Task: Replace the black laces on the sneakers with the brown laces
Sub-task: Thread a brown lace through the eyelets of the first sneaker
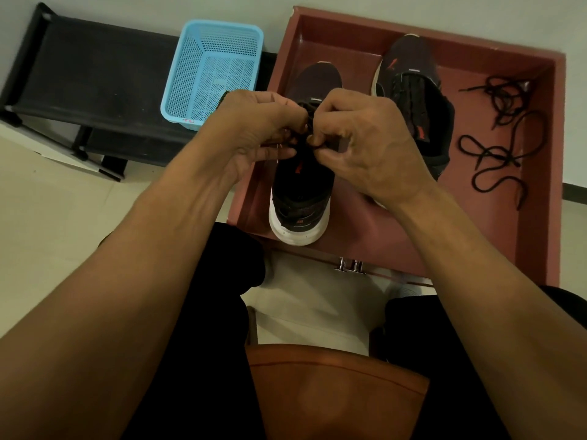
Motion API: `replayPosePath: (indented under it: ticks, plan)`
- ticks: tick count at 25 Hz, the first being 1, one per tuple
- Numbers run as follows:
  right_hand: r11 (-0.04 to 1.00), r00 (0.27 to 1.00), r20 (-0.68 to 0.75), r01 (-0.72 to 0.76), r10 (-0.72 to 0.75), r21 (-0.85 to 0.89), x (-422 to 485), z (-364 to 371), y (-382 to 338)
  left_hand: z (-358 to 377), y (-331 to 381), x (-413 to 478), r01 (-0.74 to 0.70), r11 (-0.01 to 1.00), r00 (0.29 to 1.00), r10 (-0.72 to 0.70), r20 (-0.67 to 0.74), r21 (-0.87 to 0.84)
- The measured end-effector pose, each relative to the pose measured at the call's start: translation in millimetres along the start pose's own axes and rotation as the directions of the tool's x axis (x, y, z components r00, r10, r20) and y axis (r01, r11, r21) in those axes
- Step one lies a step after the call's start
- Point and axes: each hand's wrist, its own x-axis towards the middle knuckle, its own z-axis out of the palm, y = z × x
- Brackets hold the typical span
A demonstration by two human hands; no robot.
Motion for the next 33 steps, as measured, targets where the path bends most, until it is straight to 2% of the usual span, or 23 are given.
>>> replayPosePath:
  ticks: [4,7,11,17,21,24,28,33]
  plan:
    - [1.000,1.000,-0.019,0.013,-0.013,0.023,1,3,-1,0,2,1,0.015,1.000,1.000,-0.015,-0.003,-0.026]
    - [0.999,0.999,-0.004,0.038,-0.038,-0.007,0,4,1,-8,5,-3,-0.091,0.988,0.996,0.089,0.023,0.126]
    - [0.994,0.994,0.017,0.107,-0.107,-0.036,1,5,0,-17,12,-10,-0.187,0.918,0.982,0.171,0.076,0.351]
    - [0.981,0.983,0.031,0.183,-0.181,-0.061,3,5,3,-12,17,-14,-0.262,0.800,0.962,0.264,0.076,0.540]
    - [0.983,0.985,0.015,0.170,-0.169,-0.070,2,4,4,-9,16,-7,-0.270,0.767,0.954,0.294,0.054,0.582]
    - [0.988,0.991,-0.004,0.134,-0.135,-0.076,1,4,3,-7,11,-2,-0.239,0.832,0.968,0.248,0.050,0.500]
    - [0.991,0.995,0.013,0.101,-0.100,-0.084,1,3,1,-7,10,4,-0.093,0.958,0.996,0.091,0.021,0.270]
    - [0.995,0.998,0.026,0.065,-0.063,-0.080,1,1,1,-3,10,9,0.000,0.994,0.999,-0.004,0.037,0.114]
